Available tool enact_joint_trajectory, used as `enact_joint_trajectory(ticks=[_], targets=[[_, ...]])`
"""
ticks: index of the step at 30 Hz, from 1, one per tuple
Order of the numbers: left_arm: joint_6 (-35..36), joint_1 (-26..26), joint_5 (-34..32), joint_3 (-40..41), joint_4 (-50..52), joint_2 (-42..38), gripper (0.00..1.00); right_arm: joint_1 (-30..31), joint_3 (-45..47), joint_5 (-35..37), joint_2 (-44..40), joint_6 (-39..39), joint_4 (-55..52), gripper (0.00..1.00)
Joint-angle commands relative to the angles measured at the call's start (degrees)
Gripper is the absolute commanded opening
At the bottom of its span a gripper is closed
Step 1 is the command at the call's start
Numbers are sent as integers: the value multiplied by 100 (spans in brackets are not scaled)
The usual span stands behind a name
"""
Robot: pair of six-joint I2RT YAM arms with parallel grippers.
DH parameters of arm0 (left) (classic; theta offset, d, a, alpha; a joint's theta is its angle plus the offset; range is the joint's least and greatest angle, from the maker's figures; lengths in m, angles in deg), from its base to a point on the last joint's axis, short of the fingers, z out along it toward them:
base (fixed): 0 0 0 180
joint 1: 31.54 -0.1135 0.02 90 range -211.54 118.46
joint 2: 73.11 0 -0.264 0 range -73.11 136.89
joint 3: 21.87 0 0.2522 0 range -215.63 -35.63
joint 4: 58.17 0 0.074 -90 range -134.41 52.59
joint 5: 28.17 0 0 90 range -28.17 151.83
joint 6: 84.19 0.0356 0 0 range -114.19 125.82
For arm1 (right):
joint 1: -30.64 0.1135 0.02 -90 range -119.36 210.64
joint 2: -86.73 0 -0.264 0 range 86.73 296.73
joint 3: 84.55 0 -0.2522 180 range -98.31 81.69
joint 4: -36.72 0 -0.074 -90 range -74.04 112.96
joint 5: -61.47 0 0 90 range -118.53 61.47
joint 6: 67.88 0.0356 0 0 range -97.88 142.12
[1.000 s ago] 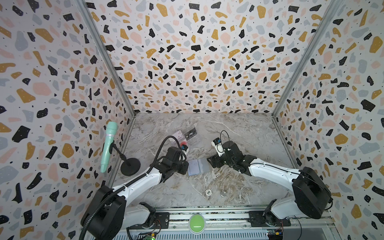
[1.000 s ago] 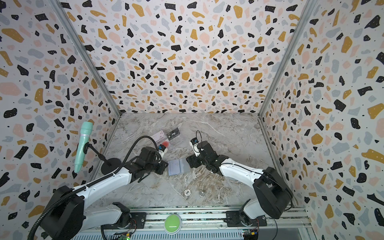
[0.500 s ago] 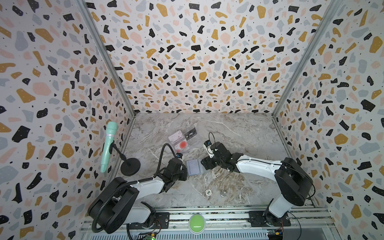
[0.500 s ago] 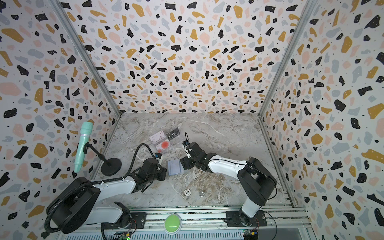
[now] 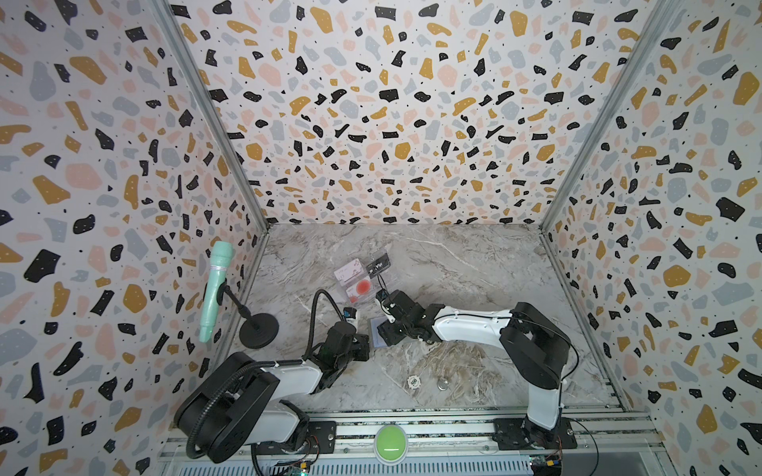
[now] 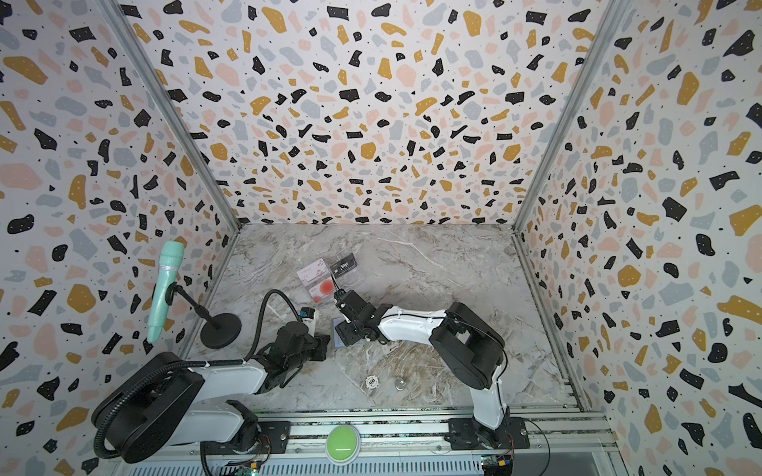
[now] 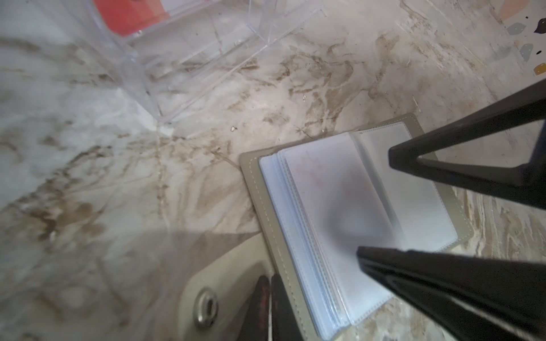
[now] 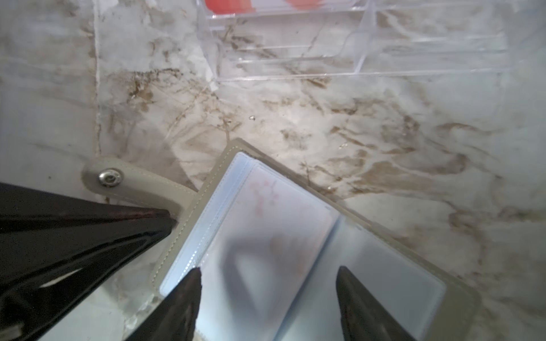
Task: Take the credit cards out of the card holder
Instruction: Flip over the card slot in the card holder.
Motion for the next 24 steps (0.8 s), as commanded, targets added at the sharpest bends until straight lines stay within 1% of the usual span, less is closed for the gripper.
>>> enact_joint_trajectory(ticks=[1,6,10,14,19,24], targets=[[-78,5,36,139,89,100,8,59,-212,63,40,81,-353,71],[-77,1,34,131,59,168,8,67,-296,270,184,86,-568,68],[-81,-3,26,113,62,205,8,80,-398,666,274,116,-915,64],[-85,-3,-16,100,63,212,8,80,-337,882,167,102,-1030,55],[-85,-4,-18,69,89,230,7,73,-263,1103,67,82,-1153,48],[-63,-4,-44,52,159,185,7,27,-136,1273,-54,125,-1218,40]])
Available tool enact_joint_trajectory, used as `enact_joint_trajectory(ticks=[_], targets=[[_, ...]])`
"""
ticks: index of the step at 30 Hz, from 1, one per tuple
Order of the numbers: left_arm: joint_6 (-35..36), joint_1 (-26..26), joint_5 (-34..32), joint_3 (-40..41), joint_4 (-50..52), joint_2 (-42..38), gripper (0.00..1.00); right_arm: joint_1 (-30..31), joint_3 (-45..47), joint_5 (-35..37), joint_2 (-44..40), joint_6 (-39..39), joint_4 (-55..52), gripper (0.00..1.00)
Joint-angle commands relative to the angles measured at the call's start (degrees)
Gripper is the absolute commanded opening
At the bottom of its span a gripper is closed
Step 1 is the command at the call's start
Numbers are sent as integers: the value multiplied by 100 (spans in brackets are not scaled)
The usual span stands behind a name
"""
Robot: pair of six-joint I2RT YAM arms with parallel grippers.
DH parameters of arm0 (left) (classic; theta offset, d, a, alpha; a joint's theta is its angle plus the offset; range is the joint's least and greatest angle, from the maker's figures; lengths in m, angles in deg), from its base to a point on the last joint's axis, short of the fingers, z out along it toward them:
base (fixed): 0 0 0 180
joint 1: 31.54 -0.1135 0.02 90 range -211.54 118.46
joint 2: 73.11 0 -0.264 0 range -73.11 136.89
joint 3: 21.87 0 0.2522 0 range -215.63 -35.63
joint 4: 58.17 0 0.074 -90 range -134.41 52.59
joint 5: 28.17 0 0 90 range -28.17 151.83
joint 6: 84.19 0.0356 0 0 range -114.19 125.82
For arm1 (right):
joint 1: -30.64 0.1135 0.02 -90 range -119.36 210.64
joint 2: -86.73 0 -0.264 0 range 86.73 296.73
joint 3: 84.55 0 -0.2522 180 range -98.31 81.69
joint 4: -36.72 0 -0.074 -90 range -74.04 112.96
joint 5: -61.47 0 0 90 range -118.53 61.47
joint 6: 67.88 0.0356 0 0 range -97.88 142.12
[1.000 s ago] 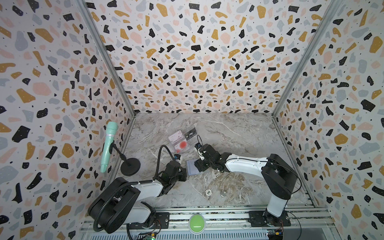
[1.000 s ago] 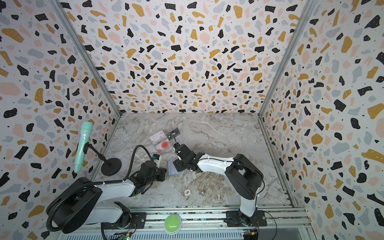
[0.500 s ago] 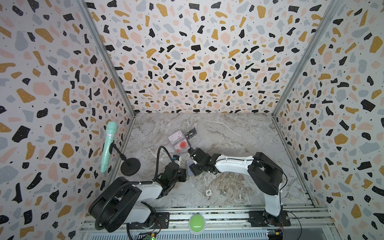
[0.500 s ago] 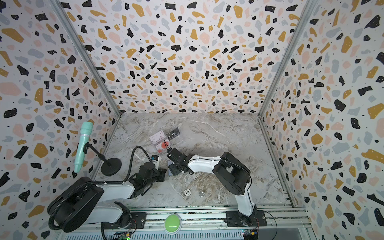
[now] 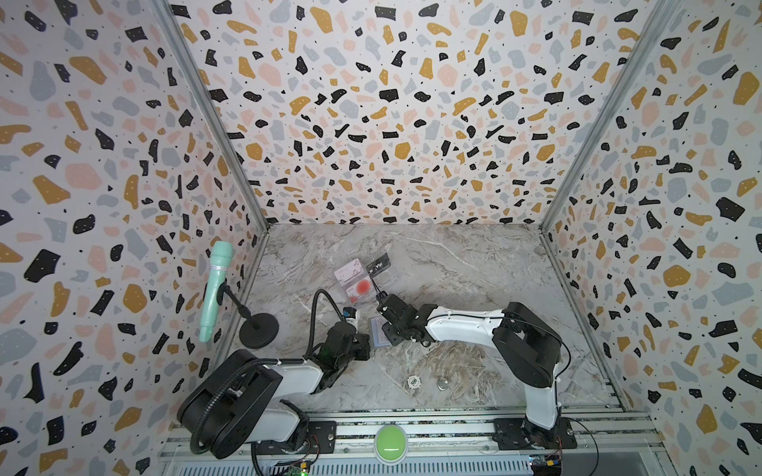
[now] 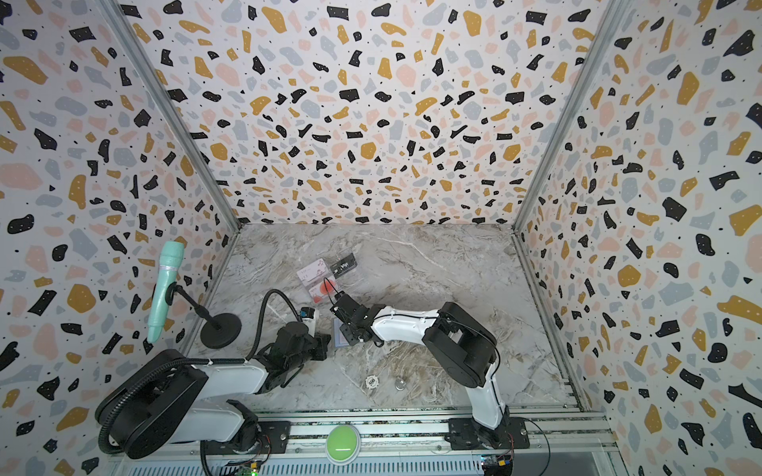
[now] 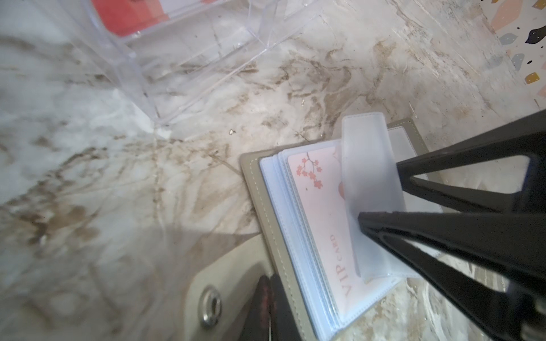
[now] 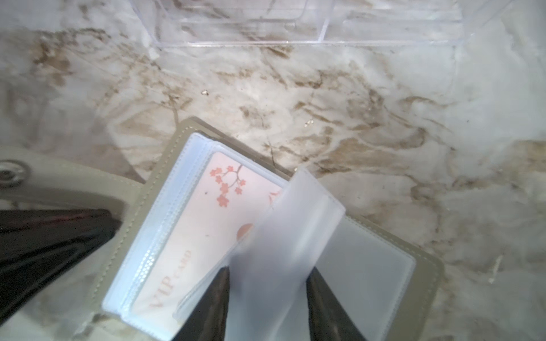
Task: Take the credit cards out of the card holder
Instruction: Flip over the card slot in the card holder.
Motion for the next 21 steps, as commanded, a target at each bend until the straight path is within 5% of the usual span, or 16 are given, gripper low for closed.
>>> enact_joint_trajectory(ticks=[1,15,21], targets=[[30,-4,-28,33,367,52,7,-88,162,321,-255,32,-510,38],[74,-4,51,-69,450,16,7,-377,602,453,-924,72,-629,37],[149,-4,650,-245,325,-232,7,-412,666,363,-1126,66,-607,36]])
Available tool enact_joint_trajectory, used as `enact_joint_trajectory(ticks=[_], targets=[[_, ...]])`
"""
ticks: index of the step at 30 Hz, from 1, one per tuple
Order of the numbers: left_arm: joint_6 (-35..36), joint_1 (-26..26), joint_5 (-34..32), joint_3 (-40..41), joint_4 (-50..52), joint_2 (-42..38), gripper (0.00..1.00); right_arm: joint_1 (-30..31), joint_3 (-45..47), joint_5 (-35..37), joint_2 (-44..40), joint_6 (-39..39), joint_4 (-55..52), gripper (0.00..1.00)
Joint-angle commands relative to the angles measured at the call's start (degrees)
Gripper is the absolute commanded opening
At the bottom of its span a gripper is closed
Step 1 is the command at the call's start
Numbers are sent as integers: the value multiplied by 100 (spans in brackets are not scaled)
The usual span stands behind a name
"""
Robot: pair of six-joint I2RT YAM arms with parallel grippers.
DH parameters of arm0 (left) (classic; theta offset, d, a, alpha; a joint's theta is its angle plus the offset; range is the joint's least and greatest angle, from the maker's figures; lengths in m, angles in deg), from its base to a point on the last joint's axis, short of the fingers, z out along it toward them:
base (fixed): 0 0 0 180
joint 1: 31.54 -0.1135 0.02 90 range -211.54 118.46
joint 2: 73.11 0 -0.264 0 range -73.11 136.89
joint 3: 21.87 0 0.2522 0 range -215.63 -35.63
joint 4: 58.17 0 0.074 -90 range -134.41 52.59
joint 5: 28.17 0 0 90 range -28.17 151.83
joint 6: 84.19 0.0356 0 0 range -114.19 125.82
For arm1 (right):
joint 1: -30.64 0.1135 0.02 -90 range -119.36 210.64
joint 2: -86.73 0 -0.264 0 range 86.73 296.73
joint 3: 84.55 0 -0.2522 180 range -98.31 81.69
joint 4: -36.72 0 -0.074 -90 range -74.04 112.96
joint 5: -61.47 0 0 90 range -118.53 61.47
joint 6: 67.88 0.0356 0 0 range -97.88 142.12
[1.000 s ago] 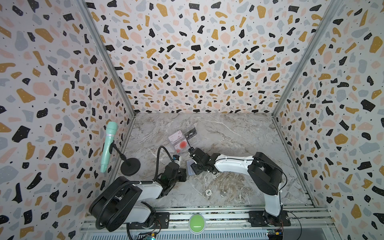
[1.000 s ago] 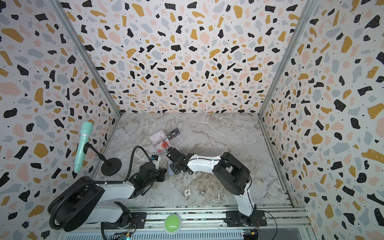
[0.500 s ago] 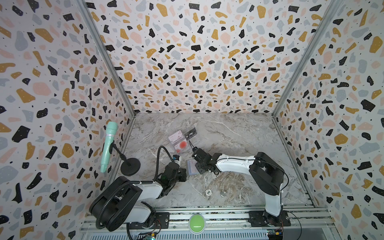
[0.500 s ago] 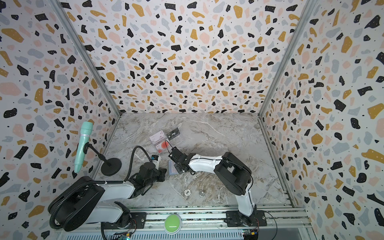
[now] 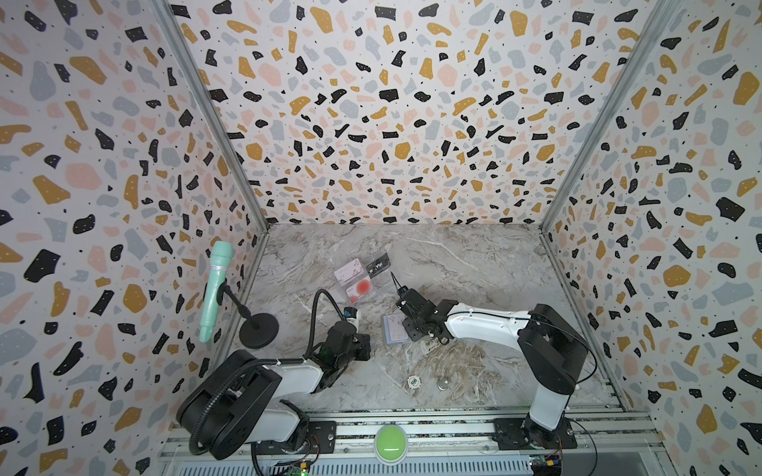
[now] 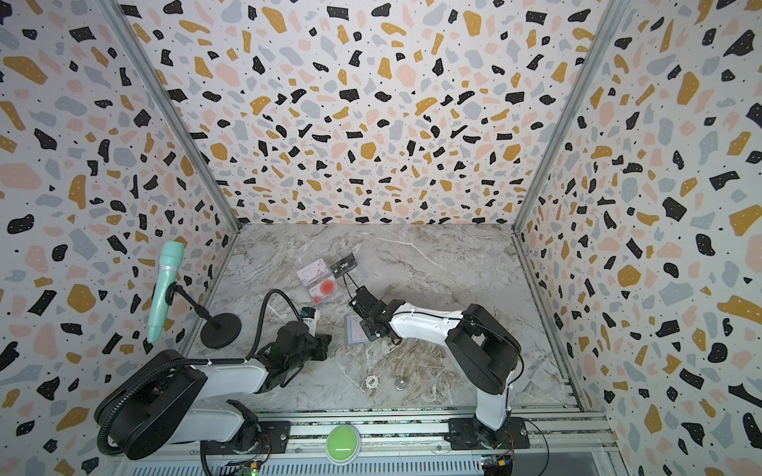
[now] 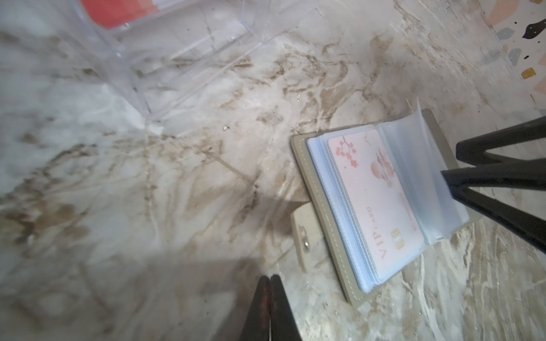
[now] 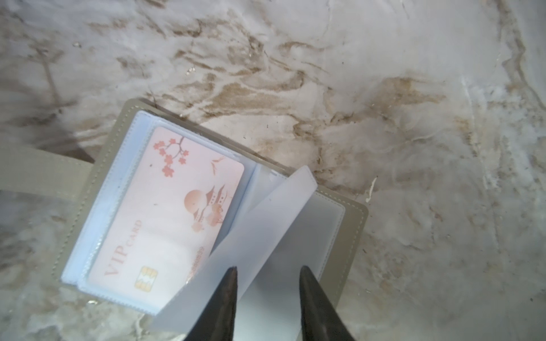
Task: Take the credit cards out of the card holder
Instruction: Flip over the card slot in the card holder.
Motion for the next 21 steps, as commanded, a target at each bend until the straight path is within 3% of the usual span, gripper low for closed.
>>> enact_joint_trajectory(ticks=[1,8,18,21], targets=[[181,-1,447,-253,195,-245,7,-21,7,25,-263,46,-146,36],[476,1,914,-693,396,-725,9,-60,26,34,-393,107,-183,35],[474,6,1037,-817,197,-269,10,-372,499,446,-1304,620,-688,35],[527,0,1129,-903,113,-49,10,-424,513,-228,-1575,291,-508,40]])
